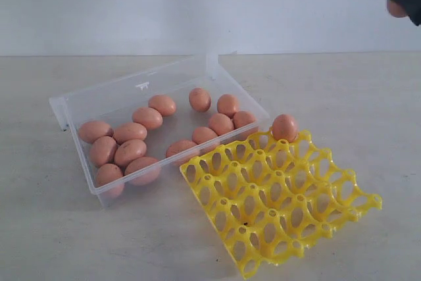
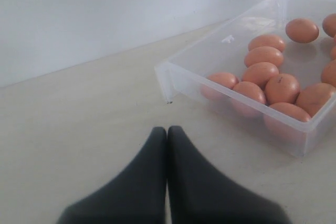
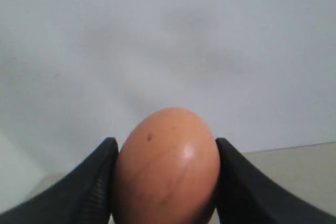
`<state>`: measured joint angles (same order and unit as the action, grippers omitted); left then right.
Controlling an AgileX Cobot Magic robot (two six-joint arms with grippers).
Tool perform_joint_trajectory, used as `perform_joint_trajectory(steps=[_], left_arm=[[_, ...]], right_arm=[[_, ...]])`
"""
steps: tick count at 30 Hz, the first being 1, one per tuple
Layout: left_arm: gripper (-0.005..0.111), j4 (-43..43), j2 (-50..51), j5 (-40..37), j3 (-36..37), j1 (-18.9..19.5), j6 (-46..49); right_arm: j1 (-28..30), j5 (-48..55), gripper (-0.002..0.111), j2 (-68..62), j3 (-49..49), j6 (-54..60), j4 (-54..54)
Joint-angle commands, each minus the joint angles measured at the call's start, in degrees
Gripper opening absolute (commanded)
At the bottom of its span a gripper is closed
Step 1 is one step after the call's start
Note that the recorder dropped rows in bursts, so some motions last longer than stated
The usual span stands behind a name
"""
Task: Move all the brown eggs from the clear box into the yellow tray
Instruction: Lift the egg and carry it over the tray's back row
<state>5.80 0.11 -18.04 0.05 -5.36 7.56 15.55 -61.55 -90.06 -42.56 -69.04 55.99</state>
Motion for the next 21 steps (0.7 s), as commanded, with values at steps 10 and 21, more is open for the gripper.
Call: perform_joint_trajectory(steps=[10,21], left_arm=[[-0.004,-0.45,-0.11,0.48,-0.05,0.04,0.02],[-0.004,-0.45,-0.11,0.48,-0.05,0.04,0.02]], right_arm=[[1.39,-8.41,0.000,-16.30,-5.48,-9.42,34.52],[-11.03,5.37,0.000,-20.61,-5.48,-3.35,35.96]])
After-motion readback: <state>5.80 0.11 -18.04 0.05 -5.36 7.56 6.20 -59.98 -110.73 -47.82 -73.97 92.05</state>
